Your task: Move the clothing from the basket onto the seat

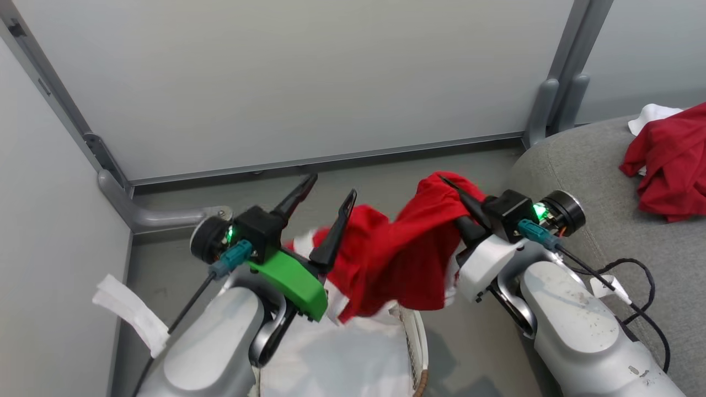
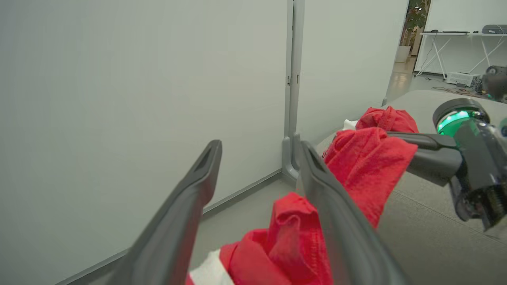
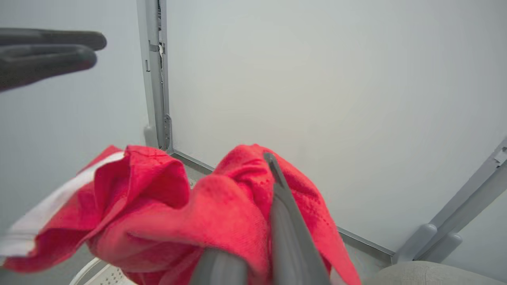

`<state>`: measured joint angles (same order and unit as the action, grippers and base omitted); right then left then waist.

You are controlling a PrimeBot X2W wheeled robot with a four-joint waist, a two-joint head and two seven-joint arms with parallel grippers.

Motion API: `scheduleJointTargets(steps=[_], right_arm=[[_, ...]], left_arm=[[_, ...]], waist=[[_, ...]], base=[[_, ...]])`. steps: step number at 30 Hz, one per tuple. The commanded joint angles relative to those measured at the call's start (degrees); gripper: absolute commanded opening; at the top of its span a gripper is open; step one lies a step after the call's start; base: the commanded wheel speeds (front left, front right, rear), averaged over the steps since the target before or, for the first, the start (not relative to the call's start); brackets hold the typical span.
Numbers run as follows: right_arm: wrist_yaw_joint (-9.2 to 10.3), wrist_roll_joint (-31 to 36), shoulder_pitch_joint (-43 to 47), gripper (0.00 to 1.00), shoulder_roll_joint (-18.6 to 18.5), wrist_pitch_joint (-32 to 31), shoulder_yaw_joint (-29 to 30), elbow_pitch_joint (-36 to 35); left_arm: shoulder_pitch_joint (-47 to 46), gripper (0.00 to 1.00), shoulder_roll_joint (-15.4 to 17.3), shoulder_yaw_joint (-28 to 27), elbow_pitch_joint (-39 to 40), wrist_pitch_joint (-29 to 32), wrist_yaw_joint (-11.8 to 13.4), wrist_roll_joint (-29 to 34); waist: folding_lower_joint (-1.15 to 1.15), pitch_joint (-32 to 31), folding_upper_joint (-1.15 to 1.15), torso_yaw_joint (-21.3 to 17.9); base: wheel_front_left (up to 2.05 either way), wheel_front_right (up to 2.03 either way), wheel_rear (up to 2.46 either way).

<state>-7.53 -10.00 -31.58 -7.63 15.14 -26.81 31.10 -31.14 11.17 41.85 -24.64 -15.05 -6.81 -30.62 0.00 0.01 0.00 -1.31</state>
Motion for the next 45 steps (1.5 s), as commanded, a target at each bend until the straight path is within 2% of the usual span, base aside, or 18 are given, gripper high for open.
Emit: scheduleJointTargets(steps=[1, 13, 22, 28, 36, 45], right_arm=[[0.08, 1.06, 1.30, 0.00, 0.33, 0.02, 1.40, -0.52], [0.08, 5.08, 4.67, 0.00, 1.14, 0.01, 9.34, -3.14], [0.08, 6.50, 3.33, 0.00, 1.13, 0.01, 12.38, -4.28], [0.08, 7.43, 1.41, 0.00, 0.54, 0.01, 14.03, -6.05], [0.08, 8.02, -0.93, 0.00, -0.30, 0.01, 16.53, -8.03], [0.08, 8.80, -0.88, 0.00, -0.11, 0.01, 19.70, -9.48]], left_arm=[[2.22, 1.00, -0.68, -0.78, -0.44, -0.18, -0.09, 0.77], [14.16, 1.00, -5.67, -6.51, -1.77, -0.11, -0.66, 3.14], [16.42, 1.00, -7.27, -7.27, -0.50, -0.11, -0.79, 5.07], [15.77, 1.00, -7.51, -7.98, 1.18, -0.11, -0.79, 6.06], [13.42, 1.00, -7.37, -9.31, 2.59, -0.11, -0.76, 8.77], [10.85, 1.00, -6.47, -8.49, 3.53, -0.11, -0.75, 10.83]], waist=[[0.00, 0.05, 0.00, -0.07], [0.00, 0.96, 0.00, -1.22], [0.00, 2.82, 0.00, -3.25], [0.00, 5.34, 0.00, -7.09], [0.00, 10.26, 0.00, -14.33], [0.00, 14.82, 0.00, -20.21]], base=[[0.00, 0.00, 0.00], [0.00, 0.00, 0.00], [0.00, 0.00, 0.00], [0.00, 0.00, 0.00], [0.00, 0.00, 0.00], [0.00, 0.00, 0.00]])
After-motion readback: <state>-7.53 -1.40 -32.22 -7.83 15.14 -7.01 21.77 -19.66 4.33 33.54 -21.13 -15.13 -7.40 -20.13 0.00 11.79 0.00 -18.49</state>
